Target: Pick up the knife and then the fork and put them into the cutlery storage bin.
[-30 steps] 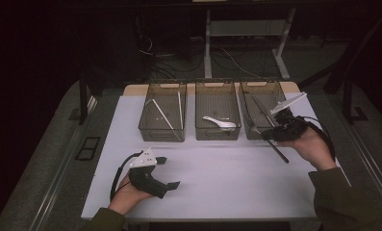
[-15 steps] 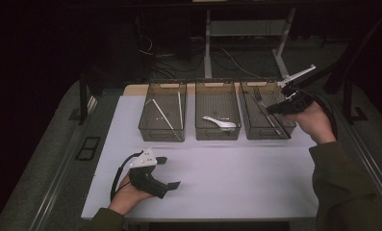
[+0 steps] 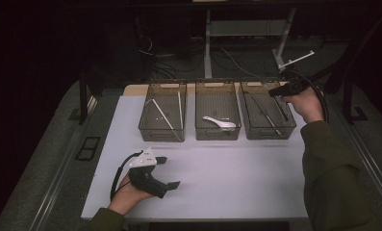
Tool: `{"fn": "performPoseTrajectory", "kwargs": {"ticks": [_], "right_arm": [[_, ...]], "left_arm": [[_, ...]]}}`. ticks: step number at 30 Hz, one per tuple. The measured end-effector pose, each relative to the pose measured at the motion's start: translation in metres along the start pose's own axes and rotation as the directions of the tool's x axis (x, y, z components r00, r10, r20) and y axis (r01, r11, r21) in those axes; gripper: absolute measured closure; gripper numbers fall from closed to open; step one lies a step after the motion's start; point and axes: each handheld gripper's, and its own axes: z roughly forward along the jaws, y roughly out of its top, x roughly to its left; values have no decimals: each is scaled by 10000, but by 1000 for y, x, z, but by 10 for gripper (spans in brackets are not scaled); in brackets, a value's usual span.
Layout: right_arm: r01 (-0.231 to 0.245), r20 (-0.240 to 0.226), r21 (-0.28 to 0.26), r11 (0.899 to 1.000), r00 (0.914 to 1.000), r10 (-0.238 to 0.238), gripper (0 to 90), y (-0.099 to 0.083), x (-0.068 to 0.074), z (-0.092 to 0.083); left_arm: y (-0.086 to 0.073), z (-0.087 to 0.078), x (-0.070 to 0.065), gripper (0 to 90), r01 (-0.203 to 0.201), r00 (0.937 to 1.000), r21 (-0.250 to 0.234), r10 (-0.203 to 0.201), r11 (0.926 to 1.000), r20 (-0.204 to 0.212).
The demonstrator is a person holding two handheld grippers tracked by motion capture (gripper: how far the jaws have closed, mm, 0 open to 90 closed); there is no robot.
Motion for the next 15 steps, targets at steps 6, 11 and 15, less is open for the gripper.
{"fn": "performPoseTrajectory", "kwargs": {"ticks": [6,11,15], "right_arm": [[-178,133,167,9997,9998,176,853,0,-4,16],[-305,183,229,9993,9994,301,853,-3,-5,25],[-398,168,396,9984,9991,392,853,-7,-6,34]], "left_arm": [[0,0,0,0,-27,10000,9,27,10000,21],[0,-1,0,0,-24,10000,-16,24,10000,8],[0,0,0,0,-18,10000,-8,18,10000,29]]}}
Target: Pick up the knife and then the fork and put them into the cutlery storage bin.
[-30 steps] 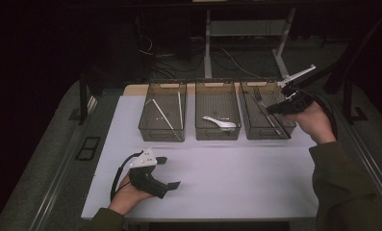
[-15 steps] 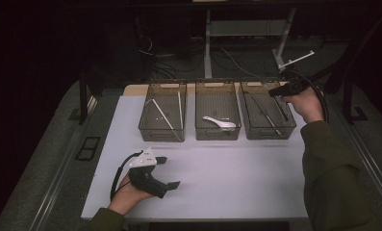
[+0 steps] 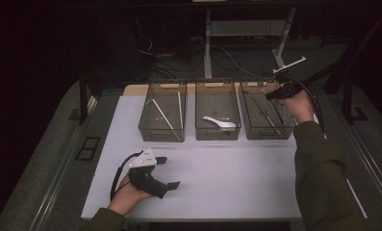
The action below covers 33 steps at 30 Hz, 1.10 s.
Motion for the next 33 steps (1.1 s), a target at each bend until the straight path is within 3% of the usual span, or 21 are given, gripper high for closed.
{"fn": "performPoseTrajectory", "kwargs": {"ticks": [11,20,27,33], "right_arm": [[-474,-104,762,9960,9988,484,852,-23,-9,27],[-472,-245,1246,9911,9984,507,851,-32,-8,40],[-344,-163,1367,9900,9992,370,835,-32,-4,45],[-429,-121,1115,9928,9989,445,726,-32,-5,42]], "left_arm": [[0,0,0,0,11,10000,1,-11,10000,8],[0,1,0,0,19,10000,-2,-19,10000,1],[0,1,-1,0,18,10000,1,-18,10000,7],[0,1,0,0,14,10000,0,-14,10000,2]]}}
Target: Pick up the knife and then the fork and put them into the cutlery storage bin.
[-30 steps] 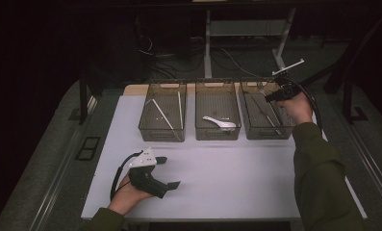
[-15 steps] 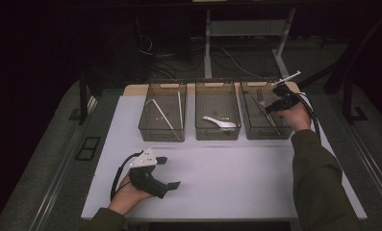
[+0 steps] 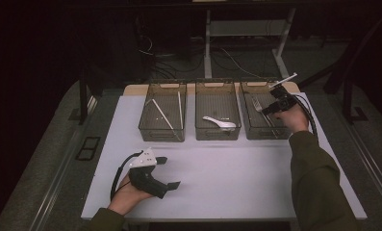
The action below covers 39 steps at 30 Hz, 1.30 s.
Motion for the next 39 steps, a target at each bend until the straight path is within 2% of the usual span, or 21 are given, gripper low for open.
{"fn": "performPoseTrajectory", "kwargs": {"ticks": [10,18,21,24,26,29,31,36,39], "right_arm": [[-69,-543,-918,9958,9985,19,555,0,-1,-18],[-15,-859,-1755,9845,9962,-138,388,-4,2,-31],[42,-1002,-2200,9755,9946,-269,350,-7,3,-36],[-50,-1350,-2610,9653,9903,-314,292,-10,4,-42],[-64,-1190,-2849,9585,9925,-287,266,-12,7,-45],[95,-1093,-2930,9561,9931,-433,192,-14,10,-49],[229,-992,-2947,9553,9936,-544,190,-16,13,-51],[324,-1352,-3432,9387,9873,-836,180,-26,20,-57],[400,-1515,-3594,9323,9833,-1006,165,-32,25,-59]], "left_arm": [[0,0,0,0,-31,10000,28,31,10000,-11],[0,-1,2,0,-5,10000,-5,5,10000,-84],[0,-1,4,0,-8,10000,4,8,10000,-93],[1,-1,6,0,11,9999,-44,-11,10000,-111],[1,0,8,0,44,9999,-45,-44,10000,-116],[2,0,9,0,51,9999,-79,-51,10000,-107],[1,0,9,0,29,9999,-26,-29,10000,-109],[1,0,8,0,-32,10000,31,33,10000,-94],[1,0,8,0,-52,9999,47,52,10000,-100]]}}
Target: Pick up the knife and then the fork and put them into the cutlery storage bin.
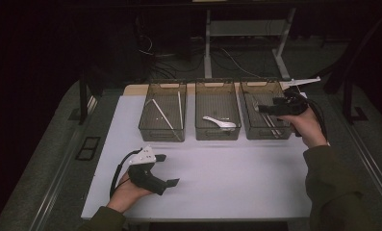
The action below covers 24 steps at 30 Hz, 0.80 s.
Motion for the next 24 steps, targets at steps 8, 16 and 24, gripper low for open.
{"fn": "performPoseTrajectory", "kwargs": {"ticks": [8,16,24], "right_arm": [[630,-151,-208,9978,9979,-633,147,-23,23,-10],[1046,-207,-295,9941,9942,-1053,147,-44,42,-20],[1131,-708,-639,9915,9905,-1176,147,-68,59,-35]], "left_arm": [[0,0,-1,0,-26,10000,24,26,10000,1],[0,-1,-2,0,-69,10000,33,69,10000,17],[0,-1,-2,0,-15,10000,-69,15,10000,6]]}}
